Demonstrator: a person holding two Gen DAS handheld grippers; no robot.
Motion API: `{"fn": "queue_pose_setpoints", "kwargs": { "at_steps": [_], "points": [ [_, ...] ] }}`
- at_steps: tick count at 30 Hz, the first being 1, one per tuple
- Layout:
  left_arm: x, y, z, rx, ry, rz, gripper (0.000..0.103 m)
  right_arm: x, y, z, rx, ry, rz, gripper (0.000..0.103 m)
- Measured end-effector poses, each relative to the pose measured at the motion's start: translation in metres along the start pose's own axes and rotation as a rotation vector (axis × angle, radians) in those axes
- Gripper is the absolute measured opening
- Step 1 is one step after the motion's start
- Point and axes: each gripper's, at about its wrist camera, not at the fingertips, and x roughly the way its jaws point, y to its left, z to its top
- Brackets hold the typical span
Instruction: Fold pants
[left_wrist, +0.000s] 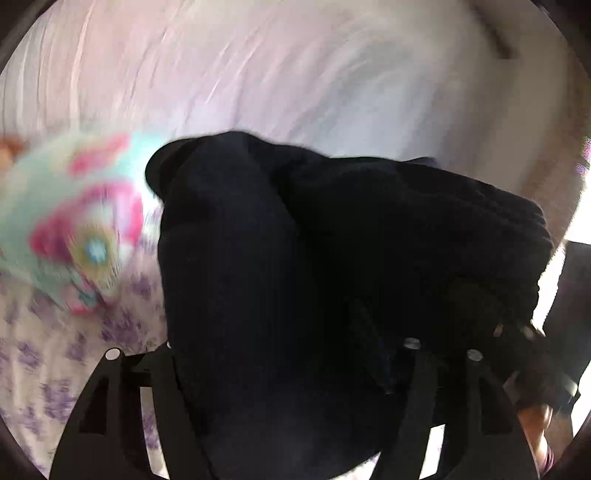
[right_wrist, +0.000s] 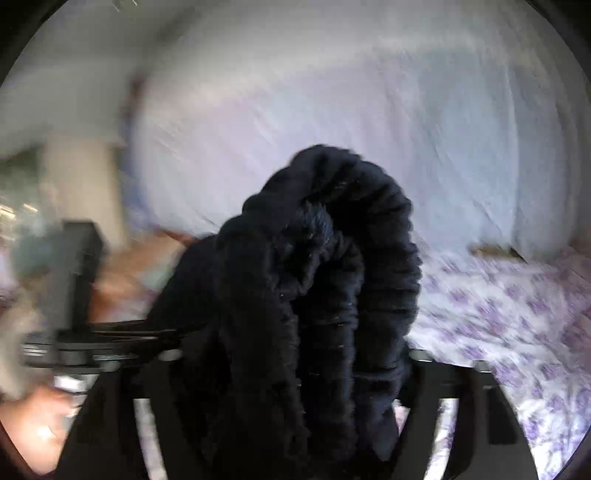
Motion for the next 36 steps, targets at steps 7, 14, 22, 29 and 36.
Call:
{"fn": "queue_pose_setpoints", "kwargs": {
  "at_steps": [7,14,22,29,36],
  "points": [
    [0.064,0.046,-0.014,-0.09,0.067,0.061,0.083,0.056,-0.035,-0.031,0.121,0.098,-0.085,0.089],
    [-0.013,0.037,-0.031,-0.072,-0.062,0.077,0.088,-0.06,-0.046,-0.061,0.157,-0.073,-0.023,0.095],
    [-0.169,-0.047,-0.2,0.215,-0.301,0.374,0.098,-0.222,0.005,-0.205,0.022,-0.105,-0.008,0.1],
    [-0.201,-0.076,-0.314,0.23,-0.173,0.374,0.098,-0.296,0.019,-0.299,0.081,-0.123,-0.076,0.1],
    [-0.228,-0.077,-0.361,0.23,-0.243,0.456,0.098,-0.313,0.031,-0.338,0.115,-0.074,-0.035,0.1]
  ]
}}
